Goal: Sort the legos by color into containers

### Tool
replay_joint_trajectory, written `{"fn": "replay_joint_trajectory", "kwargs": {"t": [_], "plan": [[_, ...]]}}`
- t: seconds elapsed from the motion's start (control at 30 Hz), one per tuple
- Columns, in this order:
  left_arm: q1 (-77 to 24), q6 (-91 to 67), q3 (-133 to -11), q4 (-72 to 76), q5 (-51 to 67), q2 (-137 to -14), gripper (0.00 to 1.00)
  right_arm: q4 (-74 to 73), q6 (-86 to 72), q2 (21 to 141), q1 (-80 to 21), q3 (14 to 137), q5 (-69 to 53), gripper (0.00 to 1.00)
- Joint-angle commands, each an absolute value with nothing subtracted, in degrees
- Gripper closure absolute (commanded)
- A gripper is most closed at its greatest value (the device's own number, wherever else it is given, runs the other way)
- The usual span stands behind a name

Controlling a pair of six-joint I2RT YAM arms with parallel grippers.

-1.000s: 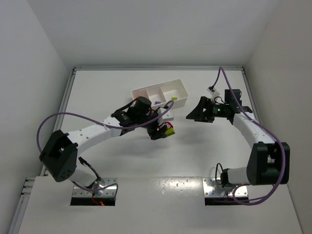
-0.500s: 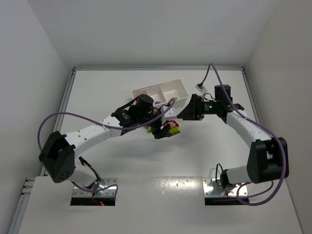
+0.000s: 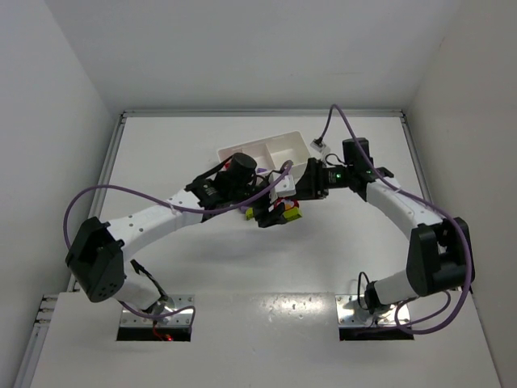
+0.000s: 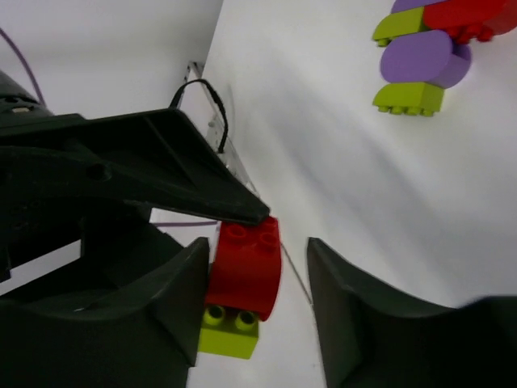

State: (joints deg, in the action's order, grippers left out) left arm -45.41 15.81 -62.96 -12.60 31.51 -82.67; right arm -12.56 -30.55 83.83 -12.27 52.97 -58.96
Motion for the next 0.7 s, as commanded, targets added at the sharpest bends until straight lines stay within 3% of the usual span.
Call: {"fn": "replay_joint_trajectory", "kwargs": {"t": [0.0,0.03,0.1,0.33,0.67], "plan": [[-46.23,16.87,-65.21,-10.55,32.43,-82.96,0.57,-10.63,-30.15,84.11,-13.7,55.2,-60.47,0.5],[-46.23,16.87,-65.21,-10.55,32.43,-82.97,0.57,-10.63,-30.15,84.11,-13.71,55.2,-61.25,0.55],[-46.23,16.87,-65.21,-10.55,31.73,-82.97,0.57,-10.63,-30.15,84.11,-14.94,55.2,-61.87,0.57],[-46.23,16.87,-64.07,-9.93,30.15,-82.97,0.57,-11.69,-30.15,84.11,-16.0,54.15,-63.54,0.55],[-46.23,16.87,-63.46,-8.17,27.16,-82.97,0.57,-11.69,-30.67,83.58,-16.52,54.14,-64.69,0.69]]}}
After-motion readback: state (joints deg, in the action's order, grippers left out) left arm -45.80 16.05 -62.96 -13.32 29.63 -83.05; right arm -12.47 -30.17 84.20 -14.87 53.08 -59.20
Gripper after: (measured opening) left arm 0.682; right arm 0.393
